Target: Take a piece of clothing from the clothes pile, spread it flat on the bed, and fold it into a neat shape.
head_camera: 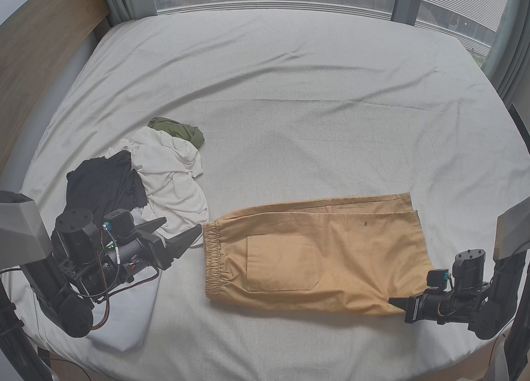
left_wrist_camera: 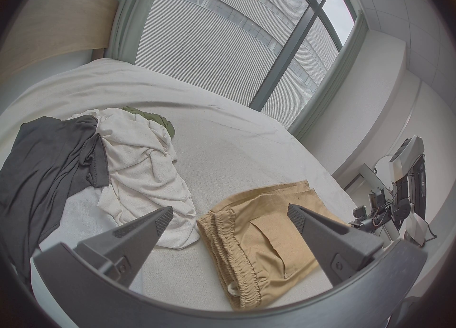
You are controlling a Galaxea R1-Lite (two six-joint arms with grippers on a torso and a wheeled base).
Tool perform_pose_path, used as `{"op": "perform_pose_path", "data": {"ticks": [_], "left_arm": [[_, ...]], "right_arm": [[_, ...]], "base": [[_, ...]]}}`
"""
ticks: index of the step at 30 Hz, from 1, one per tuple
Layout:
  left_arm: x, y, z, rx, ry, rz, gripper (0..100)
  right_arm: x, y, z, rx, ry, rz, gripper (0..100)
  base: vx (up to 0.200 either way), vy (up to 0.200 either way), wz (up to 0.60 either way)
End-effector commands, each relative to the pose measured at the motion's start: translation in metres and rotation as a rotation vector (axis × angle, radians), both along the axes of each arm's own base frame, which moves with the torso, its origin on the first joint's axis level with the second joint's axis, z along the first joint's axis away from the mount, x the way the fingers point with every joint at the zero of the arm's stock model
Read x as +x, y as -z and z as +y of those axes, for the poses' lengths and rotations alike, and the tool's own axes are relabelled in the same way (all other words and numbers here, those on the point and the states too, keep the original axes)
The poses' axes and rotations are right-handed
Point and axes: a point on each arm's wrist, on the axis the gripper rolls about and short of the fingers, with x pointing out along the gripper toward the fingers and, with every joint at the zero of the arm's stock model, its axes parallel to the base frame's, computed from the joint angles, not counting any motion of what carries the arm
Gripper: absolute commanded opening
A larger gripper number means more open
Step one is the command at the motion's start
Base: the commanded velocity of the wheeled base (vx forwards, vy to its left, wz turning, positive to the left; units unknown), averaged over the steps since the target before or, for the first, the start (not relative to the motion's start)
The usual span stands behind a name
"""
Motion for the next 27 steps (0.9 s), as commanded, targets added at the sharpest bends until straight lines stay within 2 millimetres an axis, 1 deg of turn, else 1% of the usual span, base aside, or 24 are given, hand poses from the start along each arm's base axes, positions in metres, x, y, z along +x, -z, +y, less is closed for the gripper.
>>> {"op": "perform_pose_path", "data": {"ticks": [1,10,15,27], "left_arm": [[0.0,0.0,-0.001,-0.001,0.005,0.001,100],[0.0,0.001,-0.001,-0.001,0.005,0.004,100],[-0.001,0.001,-0.002,0.0,0.008,0.005,100],[-0.001,0.0,-0.002,-0.001,0.008,0.001,100]], "right_arm": [[-0.008,-0.006,-0.002,-0.007,0.001,0.014,0],[-0.021,-0.01,-0.016,-0.046,0.033,0.105,0],[-0.027,-0.01,-0.019,-0.056,0.043,0.159,0],[-0.028,-0.006,-0.02,-0.065,0.056,0.186,0]], "base": [[0.0,0.0,0.0],[0.0,0.0,0.0],[0.0,0.0,0.0],[0.0,0.0,0.0]]}}
